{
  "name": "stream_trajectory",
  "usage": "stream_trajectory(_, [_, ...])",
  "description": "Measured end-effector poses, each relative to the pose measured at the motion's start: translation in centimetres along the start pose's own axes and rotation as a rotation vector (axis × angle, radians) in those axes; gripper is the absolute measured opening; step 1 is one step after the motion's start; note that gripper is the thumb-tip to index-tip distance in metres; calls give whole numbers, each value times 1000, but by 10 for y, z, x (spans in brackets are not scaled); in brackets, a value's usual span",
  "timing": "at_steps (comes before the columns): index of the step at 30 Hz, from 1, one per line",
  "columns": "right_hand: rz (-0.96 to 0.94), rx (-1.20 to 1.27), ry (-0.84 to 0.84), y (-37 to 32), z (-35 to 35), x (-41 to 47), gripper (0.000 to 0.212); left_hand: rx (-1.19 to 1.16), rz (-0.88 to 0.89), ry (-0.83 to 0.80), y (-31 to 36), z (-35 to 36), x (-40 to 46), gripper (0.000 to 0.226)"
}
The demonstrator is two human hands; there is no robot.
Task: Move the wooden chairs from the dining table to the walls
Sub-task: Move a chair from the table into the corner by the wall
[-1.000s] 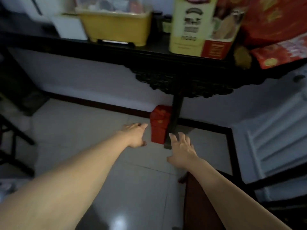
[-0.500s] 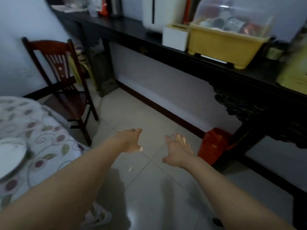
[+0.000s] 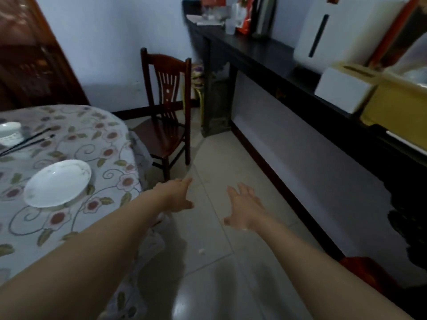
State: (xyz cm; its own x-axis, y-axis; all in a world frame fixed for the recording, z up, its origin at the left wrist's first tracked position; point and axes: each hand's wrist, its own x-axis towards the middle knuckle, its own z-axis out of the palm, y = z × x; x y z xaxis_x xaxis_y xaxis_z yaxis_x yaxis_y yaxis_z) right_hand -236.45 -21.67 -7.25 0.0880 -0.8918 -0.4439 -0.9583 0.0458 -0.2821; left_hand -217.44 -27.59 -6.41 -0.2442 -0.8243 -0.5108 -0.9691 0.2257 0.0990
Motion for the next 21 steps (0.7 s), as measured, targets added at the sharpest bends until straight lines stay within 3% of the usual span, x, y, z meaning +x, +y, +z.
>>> stream_trajectory(11, [-250,-131,-55,56,-73,91,99,-142,-209,37,46,-35,49,79])
stream_trajectory(21, [-327,-179,-59,41,-126,199,100,-178,-241,82,20,-85,139,82])
